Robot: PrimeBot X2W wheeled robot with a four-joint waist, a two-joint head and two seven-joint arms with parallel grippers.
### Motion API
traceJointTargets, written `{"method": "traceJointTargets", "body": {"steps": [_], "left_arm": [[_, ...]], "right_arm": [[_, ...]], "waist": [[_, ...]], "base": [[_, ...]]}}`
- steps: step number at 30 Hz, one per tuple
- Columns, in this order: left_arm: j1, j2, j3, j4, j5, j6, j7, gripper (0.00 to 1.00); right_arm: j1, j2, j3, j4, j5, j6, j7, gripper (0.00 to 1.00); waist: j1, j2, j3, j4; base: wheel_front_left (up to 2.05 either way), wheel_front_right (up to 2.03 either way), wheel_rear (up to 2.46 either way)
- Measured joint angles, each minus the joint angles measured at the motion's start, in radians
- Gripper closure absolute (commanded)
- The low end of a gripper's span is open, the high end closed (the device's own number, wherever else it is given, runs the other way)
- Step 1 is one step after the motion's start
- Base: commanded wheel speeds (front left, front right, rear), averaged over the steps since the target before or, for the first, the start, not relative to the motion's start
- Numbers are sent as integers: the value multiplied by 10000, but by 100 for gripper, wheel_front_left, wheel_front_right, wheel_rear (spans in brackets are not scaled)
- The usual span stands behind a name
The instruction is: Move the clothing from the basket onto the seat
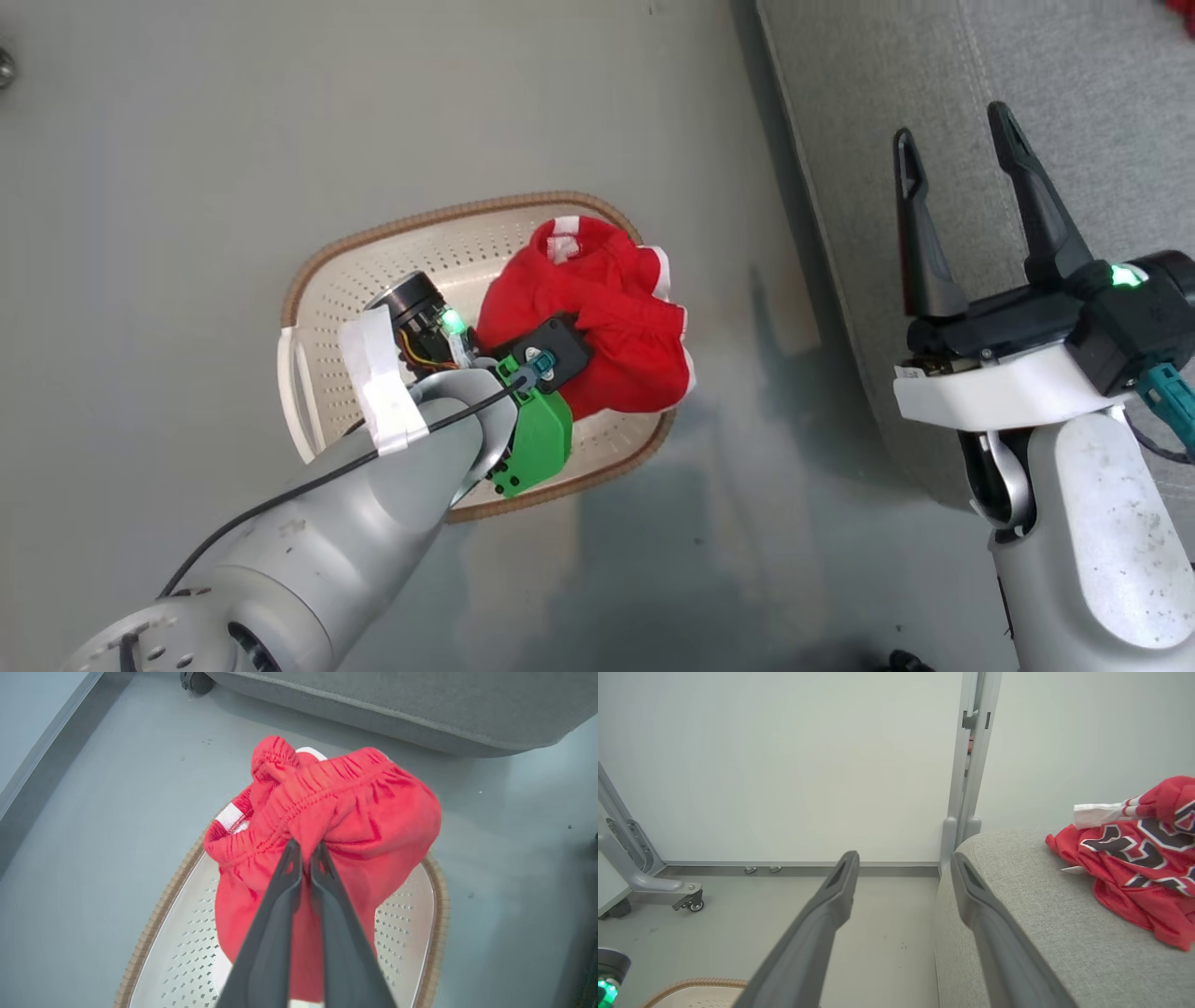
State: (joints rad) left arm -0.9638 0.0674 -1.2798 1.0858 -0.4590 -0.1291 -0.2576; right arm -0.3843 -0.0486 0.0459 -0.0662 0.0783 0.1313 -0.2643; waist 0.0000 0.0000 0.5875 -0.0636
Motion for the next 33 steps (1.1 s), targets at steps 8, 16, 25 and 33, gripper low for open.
{"method": "traceJointTargets", "body": {"steps": [8, 16, 25, 33], "left_arm": [[558, 221, 669, -1442, -529, 0, -50, 100], [1403, 637, 1902, -2840, -466, 155, -50, 100], [2239, 999, 3480, -4456, -259, 449, -63, 100], [2805, 1225, 4600, -5597, -151, 677, -65, 100]], "right_arm": [[686, -2, -125, 504, -17, 0, 0, 0], [1379, -2, -151, 786, 15, -2, 0, 0], [2211, -2, -138, 909, 117, 0, 0, 0], [2770, -2, -44, 917, 332, 0, 0, 0]], "waist": [[0, 0, -1415, 382], [-1, 0, -2734, 725], [-1, 0, -4112, 1067], [-1, 0, -5056, 1314]], "base": [[0, 0, 0], [0, 0, 0], [0, 0, 0], [0, 0, 0]]}}
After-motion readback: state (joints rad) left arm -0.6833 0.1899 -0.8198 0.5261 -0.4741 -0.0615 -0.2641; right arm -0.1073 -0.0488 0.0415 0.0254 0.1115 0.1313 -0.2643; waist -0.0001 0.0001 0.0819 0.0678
